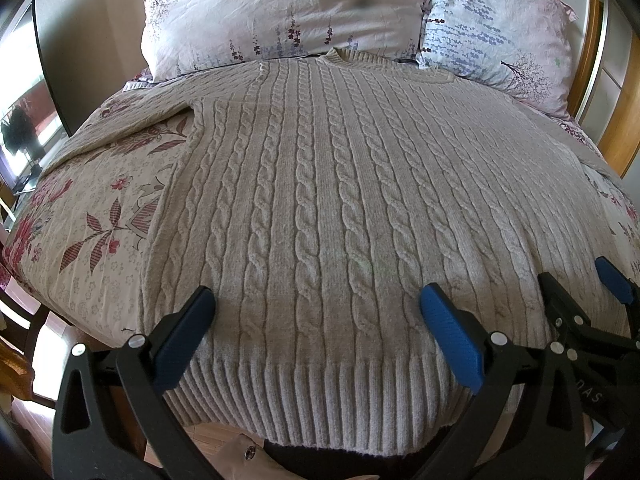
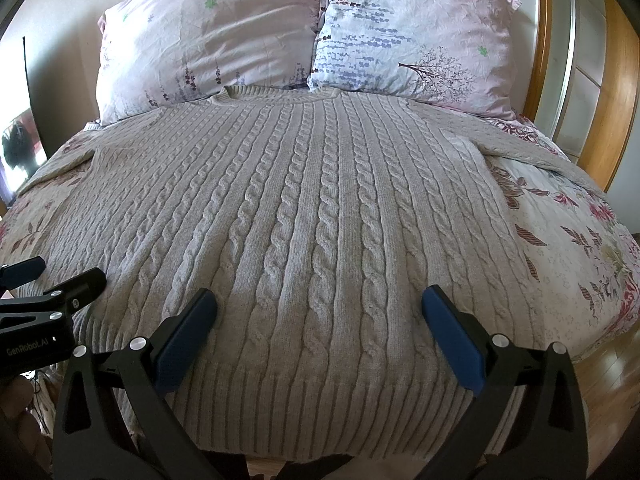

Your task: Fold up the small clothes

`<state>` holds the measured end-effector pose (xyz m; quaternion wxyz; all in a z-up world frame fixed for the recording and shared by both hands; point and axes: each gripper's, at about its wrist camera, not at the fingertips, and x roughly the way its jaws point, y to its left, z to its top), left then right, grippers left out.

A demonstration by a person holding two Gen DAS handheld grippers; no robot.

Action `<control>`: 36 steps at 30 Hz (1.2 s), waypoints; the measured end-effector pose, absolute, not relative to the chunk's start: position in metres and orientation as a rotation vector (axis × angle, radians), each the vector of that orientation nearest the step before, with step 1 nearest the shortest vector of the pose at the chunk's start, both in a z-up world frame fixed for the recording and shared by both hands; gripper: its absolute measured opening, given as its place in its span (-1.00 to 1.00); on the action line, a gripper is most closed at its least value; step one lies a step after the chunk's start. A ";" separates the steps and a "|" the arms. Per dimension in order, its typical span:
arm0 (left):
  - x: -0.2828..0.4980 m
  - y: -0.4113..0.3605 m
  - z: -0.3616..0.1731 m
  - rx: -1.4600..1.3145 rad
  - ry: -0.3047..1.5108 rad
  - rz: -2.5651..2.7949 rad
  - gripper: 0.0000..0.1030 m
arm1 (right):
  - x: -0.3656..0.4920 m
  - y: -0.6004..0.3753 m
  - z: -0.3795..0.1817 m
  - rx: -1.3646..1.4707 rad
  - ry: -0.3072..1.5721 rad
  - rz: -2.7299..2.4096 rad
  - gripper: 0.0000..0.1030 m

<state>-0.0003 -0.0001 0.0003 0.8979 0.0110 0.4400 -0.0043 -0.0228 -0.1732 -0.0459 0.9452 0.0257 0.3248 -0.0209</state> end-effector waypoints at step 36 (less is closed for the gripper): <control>0.000 0.001 0.000 0.026 0.922 -0.013 0.97 | -0.017 -0.173 -0.047 0.019 0.670 -0.012 0.97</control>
